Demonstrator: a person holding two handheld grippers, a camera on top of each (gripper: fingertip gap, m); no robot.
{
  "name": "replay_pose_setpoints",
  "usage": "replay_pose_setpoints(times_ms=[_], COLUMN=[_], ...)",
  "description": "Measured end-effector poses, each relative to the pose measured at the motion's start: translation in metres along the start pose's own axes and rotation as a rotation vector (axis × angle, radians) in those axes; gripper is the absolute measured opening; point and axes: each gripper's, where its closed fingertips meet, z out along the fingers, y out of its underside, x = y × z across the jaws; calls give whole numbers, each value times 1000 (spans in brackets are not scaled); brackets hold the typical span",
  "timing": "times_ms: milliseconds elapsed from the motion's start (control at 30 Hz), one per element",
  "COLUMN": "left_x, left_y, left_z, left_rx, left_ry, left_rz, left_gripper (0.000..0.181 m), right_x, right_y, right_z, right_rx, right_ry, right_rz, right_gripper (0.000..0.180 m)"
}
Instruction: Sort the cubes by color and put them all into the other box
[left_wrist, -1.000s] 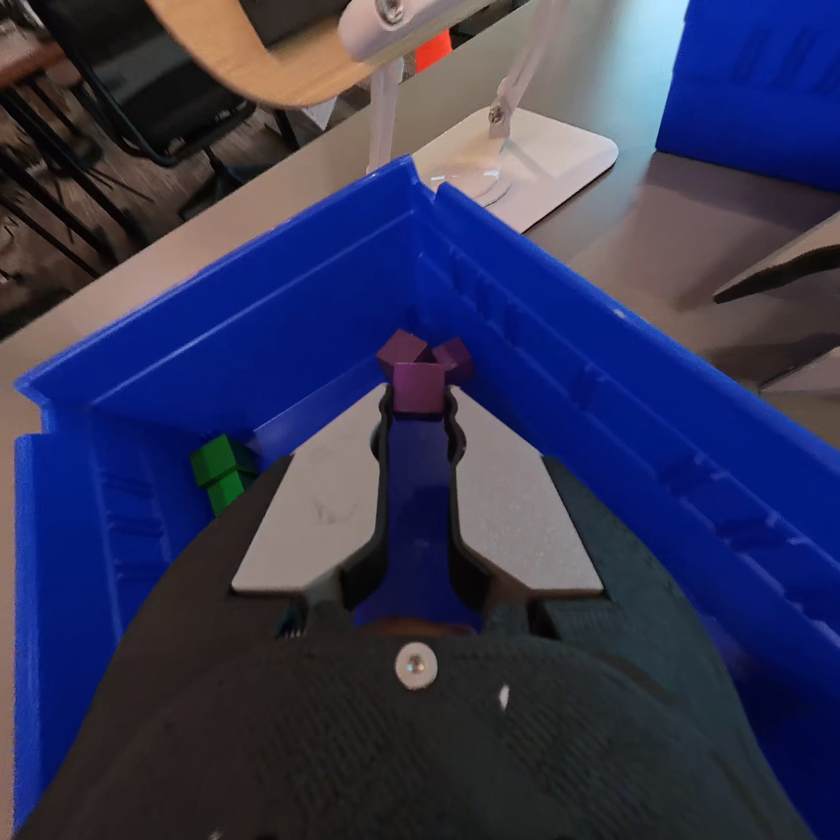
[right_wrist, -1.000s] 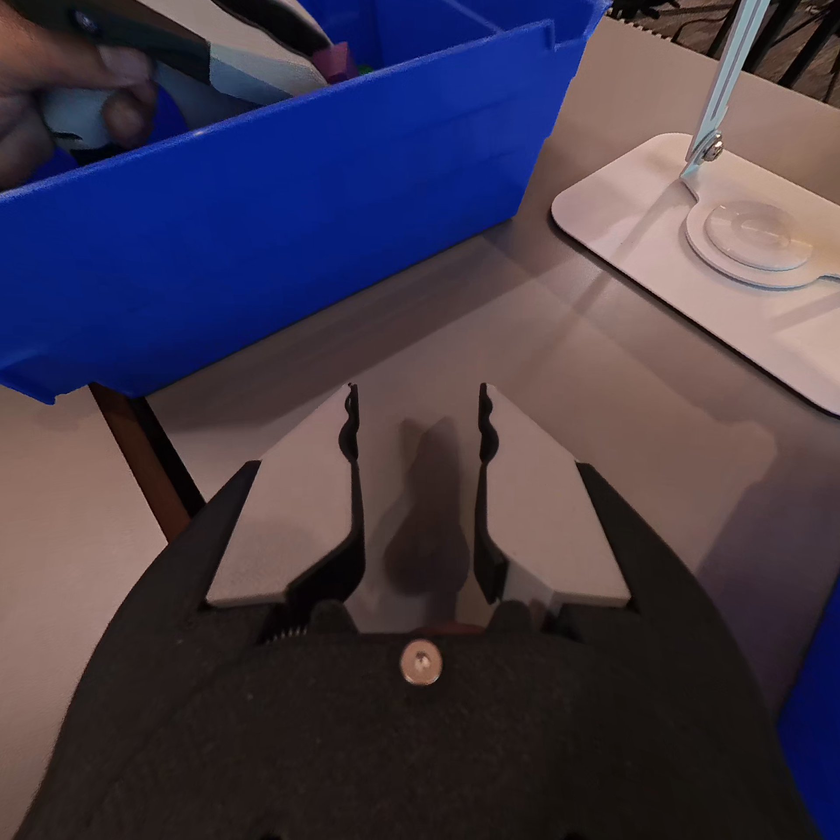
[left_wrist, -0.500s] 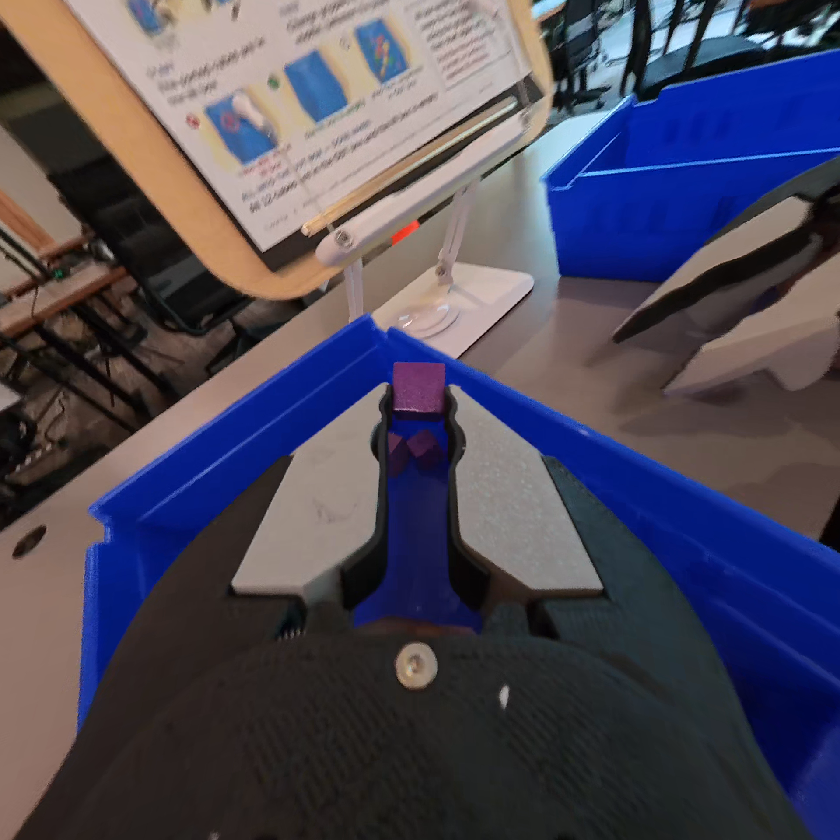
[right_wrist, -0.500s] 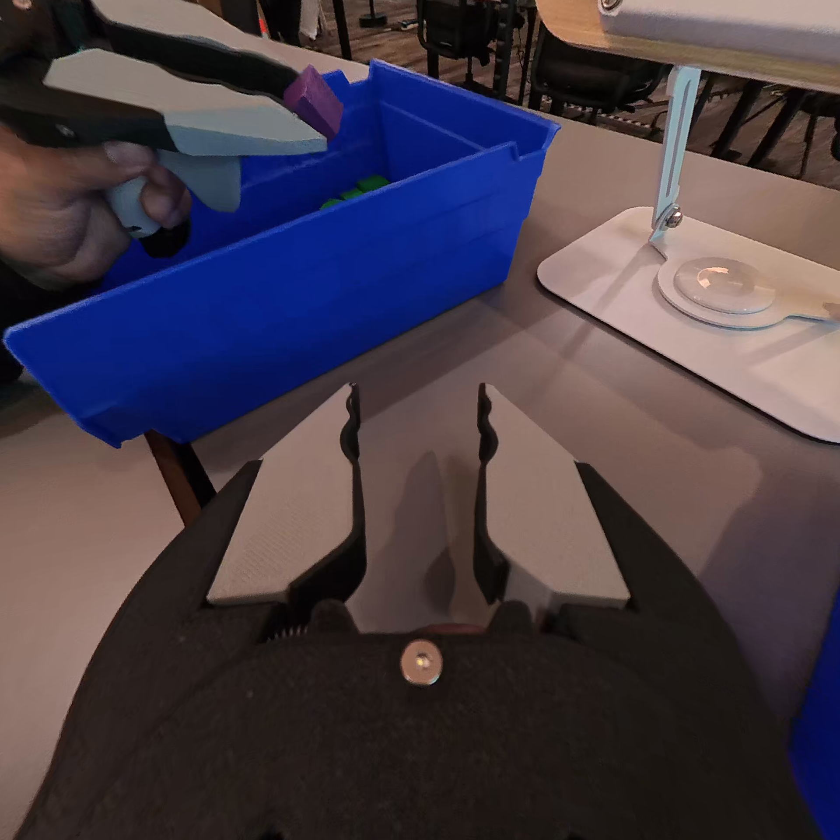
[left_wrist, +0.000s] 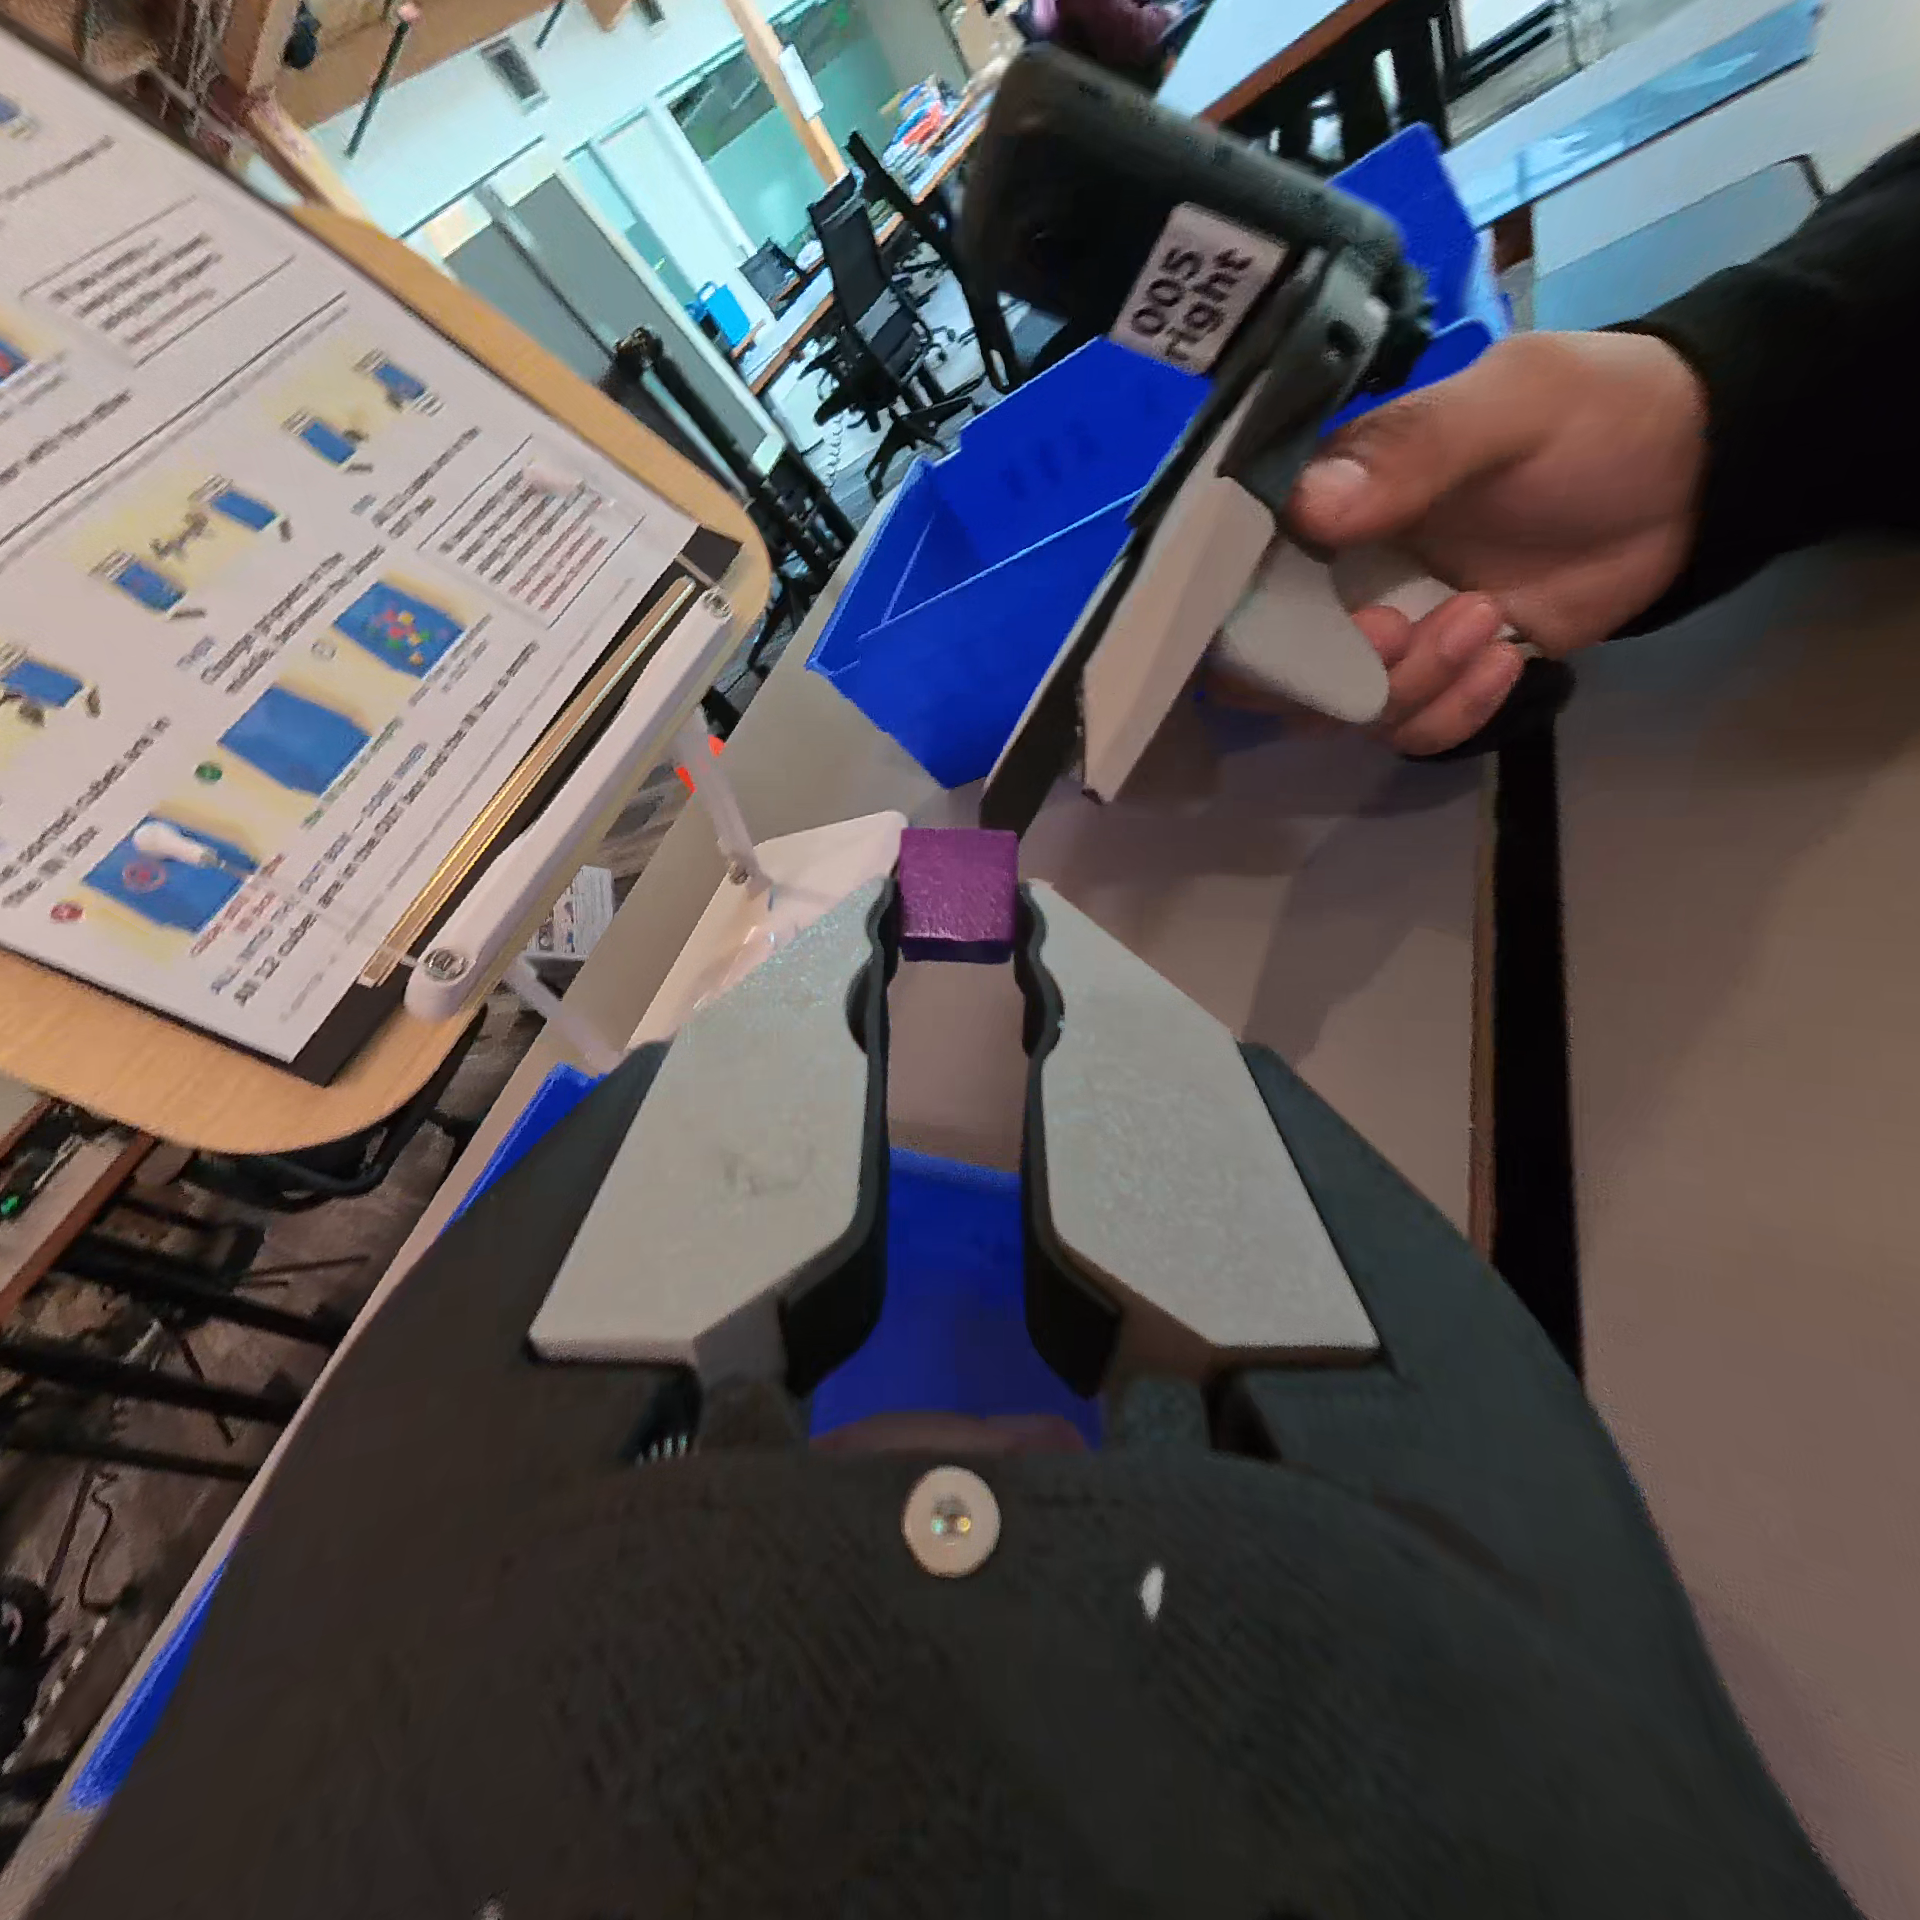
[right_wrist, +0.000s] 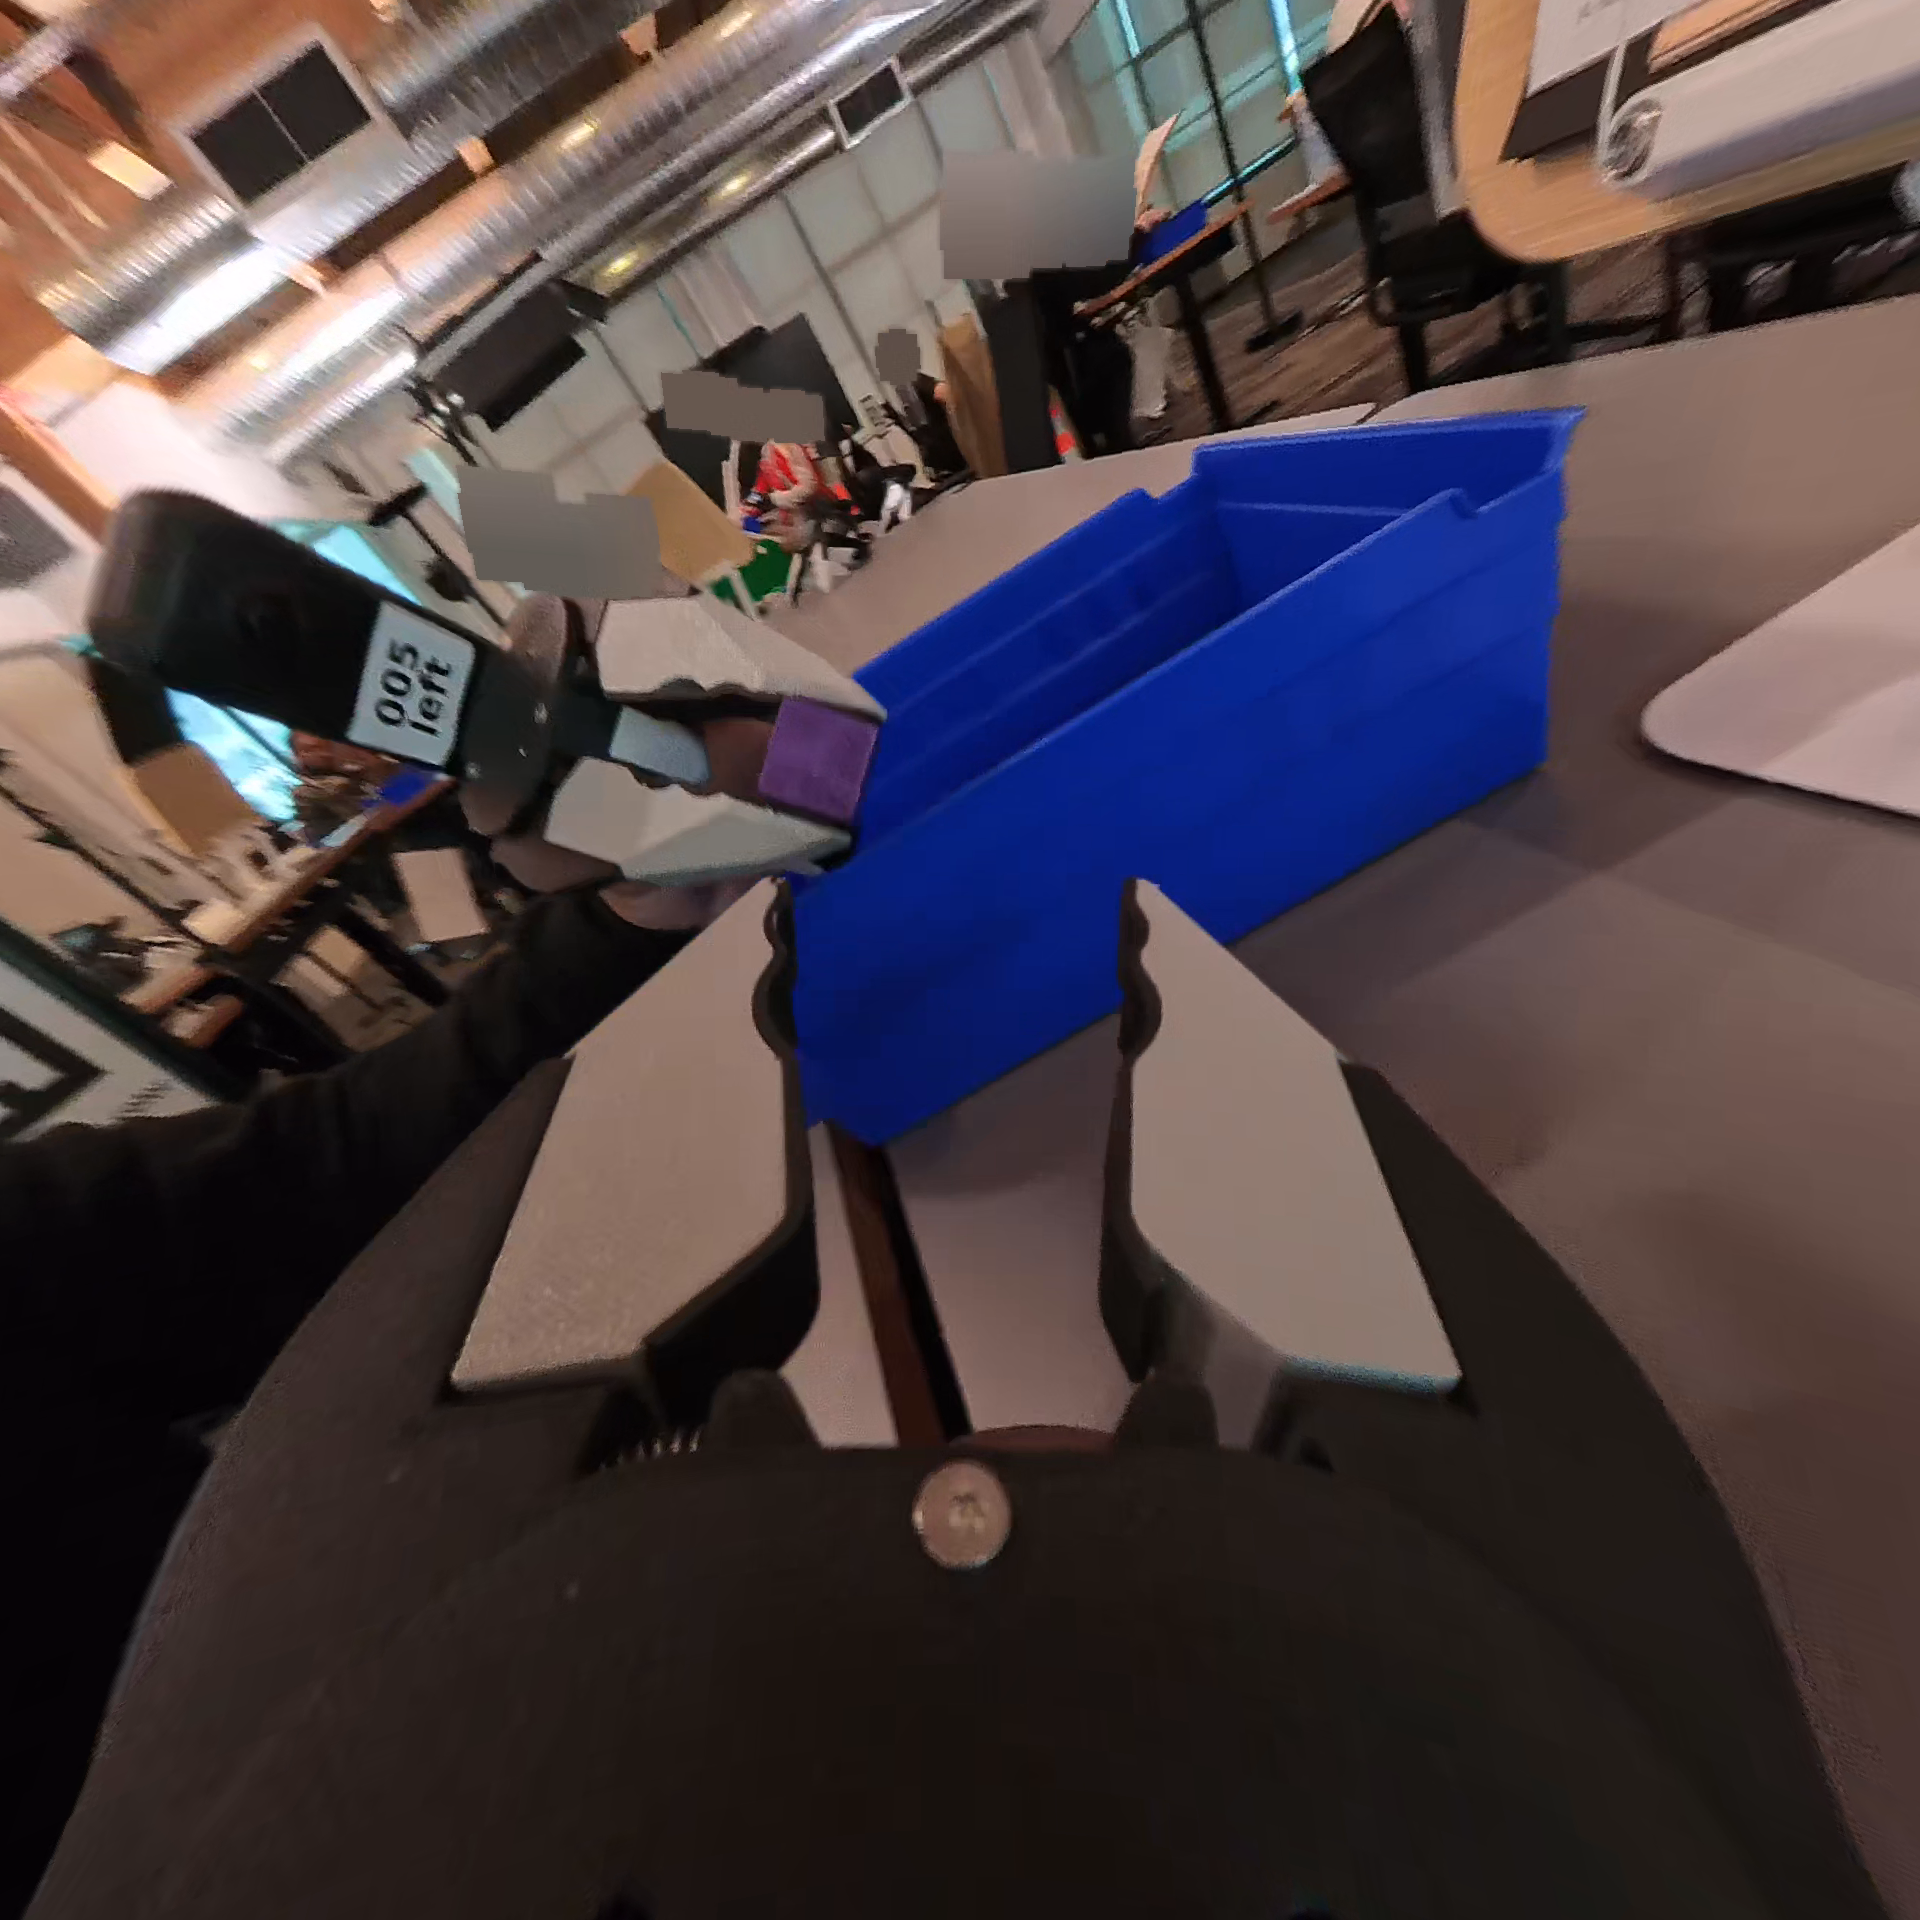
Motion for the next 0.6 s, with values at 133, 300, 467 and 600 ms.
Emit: replay_pose_setpoints(times_ms=[133,300,467,600], left_x=[8,14,22,29], left_y=[-7,-12,-19,-20], left_z=[2,2,4,10], left_rx=[-4,2,10,-23], left_ry=[-3,5,12,-2], left_rz=[63,97,143,205], left_gripper=[20,20,20,20], right_x=[-18,-26,-30,-35], right_y=[4,4,0,3], right_z=[5,7,7,9], right_rx=[-19,-17,2,-8], right_ry=[-88,-105,-119,-147], right_rz=[-2,-22,-8,3], right_gripper=[59,59,59,50])
